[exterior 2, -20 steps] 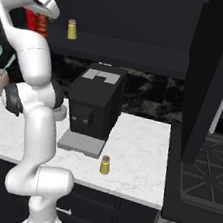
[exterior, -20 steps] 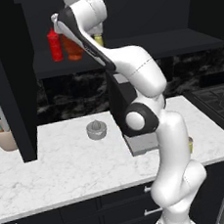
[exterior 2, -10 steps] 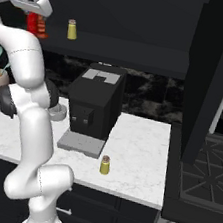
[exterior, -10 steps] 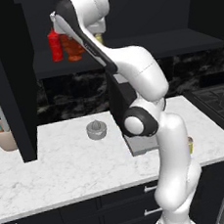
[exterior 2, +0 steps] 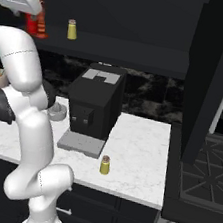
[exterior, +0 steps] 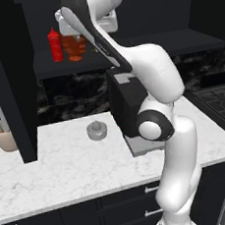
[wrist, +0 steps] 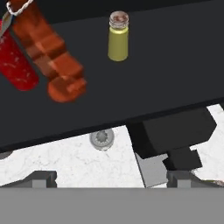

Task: Put the shaker and condiment bottle from the counter next to their counterparts in the cabinet.

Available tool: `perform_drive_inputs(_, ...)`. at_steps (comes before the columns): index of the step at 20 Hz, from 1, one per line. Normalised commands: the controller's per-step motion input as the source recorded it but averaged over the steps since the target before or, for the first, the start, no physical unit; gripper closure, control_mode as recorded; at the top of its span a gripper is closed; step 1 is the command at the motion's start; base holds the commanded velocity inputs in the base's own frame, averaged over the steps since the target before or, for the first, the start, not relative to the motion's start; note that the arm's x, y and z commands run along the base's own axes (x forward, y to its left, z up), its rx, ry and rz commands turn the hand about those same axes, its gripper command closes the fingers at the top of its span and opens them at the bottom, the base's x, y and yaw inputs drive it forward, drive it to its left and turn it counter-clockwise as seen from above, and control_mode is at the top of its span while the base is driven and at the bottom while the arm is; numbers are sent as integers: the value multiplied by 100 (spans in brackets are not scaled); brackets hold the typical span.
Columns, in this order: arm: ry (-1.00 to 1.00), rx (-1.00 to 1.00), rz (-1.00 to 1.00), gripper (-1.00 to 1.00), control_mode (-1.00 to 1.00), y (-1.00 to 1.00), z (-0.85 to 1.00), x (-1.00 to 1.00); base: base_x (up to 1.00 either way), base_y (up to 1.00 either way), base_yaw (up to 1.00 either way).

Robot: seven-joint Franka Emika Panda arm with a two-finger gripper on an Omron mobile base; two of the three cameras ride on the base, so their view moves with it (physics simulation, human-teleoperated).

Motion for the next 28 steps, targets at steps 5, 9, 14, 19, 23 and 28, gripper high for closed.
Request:
perform_drive_inputs(5, -10, 1, 0, -100, -100, -42, -50, -100, 0, 0, 0)
perform_drive_inputs(9, -15, 2, 0, -100, -100, -48, -57, -100, 0, 0, 0)
perform_drive_inputs(14, -23, 8, 1, -100, -100, -57, -70, -100, 0, 0, 0)
perform_drive_inputs(19, -38, 15, 9, -100, -100, -70, -93, -100, 0, 0, 0)
perform_drive_inputs(23, -48, 21, 16, -100, -100, -81, -98, -96, 0, 0, 0)
perform_drive_inputs(28, -51, 21, 22, -100, -100, -77, -85, -84, 0, 0, 0)
